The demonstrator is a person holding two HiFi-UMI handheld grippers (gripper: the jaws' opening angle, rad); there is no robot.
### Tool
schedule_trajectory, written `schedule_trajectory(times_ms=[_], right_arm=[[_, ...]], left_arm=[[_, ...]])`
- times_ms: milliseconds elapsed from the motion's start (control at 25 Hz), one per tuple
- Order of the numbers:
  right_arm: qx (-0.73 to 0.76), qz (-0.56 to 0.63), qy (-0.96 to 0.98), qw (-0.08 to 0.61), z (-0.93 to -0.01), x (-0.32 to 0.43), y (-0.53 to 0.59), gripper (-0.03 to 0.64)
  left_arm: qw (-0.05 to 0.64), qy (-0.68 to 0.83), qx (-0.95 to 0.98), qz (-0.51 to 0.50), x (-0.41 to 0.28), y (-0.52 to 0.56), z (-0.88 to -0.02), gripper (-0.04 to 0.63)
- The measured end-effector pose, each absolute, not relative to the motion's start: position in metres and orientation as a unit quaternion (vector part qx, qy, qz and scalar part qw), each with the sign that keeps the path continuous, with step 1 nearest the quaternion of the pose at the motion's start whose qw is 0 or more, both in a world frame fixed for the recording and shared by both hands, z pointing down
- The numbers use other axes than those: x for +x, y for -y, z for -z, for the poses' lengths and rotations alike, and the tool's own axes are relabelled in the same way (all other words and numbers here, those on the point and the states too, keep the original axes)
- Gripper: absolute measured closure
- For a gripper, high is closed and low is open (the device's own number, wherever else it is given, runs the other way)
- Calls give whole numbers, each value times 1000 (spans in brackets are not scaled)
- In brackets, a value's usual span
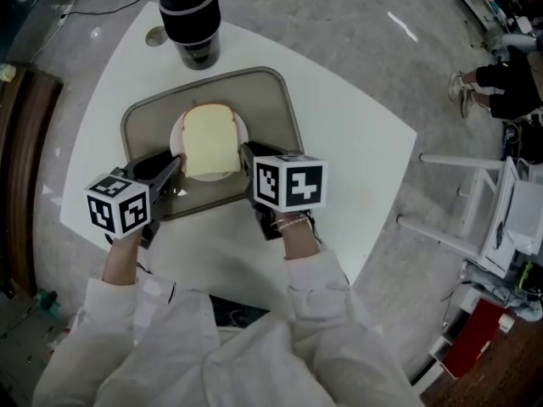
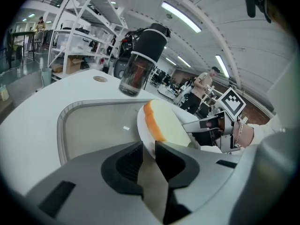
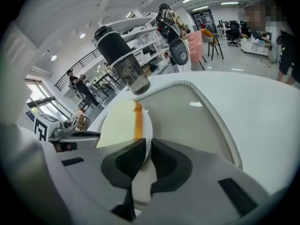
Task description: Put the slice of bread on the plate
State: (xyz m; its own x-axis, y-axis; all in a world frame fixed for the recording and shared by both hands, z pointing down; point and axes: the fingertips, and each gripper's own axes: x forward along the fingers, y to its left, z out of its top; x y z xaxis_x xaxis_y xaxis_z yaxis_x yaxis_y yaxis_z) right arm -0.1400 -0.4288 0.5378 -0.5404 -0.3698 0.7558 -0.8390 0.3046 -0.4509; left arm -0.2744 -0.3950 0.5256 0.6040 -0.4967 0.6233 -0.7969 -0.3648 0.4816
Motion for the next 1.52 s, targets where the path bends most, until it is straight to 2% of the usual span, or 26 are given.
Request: schedule_trajectory(times_ms=[520,760,1520], right_arm=[[395,-449,758,261,-540,-142,433,572],[382,-434,763,289,-540,-143,434,572],[382,-395,792,267,-517,-141,419,571]], left_arm=[[418,380,794,-224,-274,400,-533,515],[414,377,797,-228,-274,399,-533,512],[339,405,813,-246,-285,392,-515,506]])
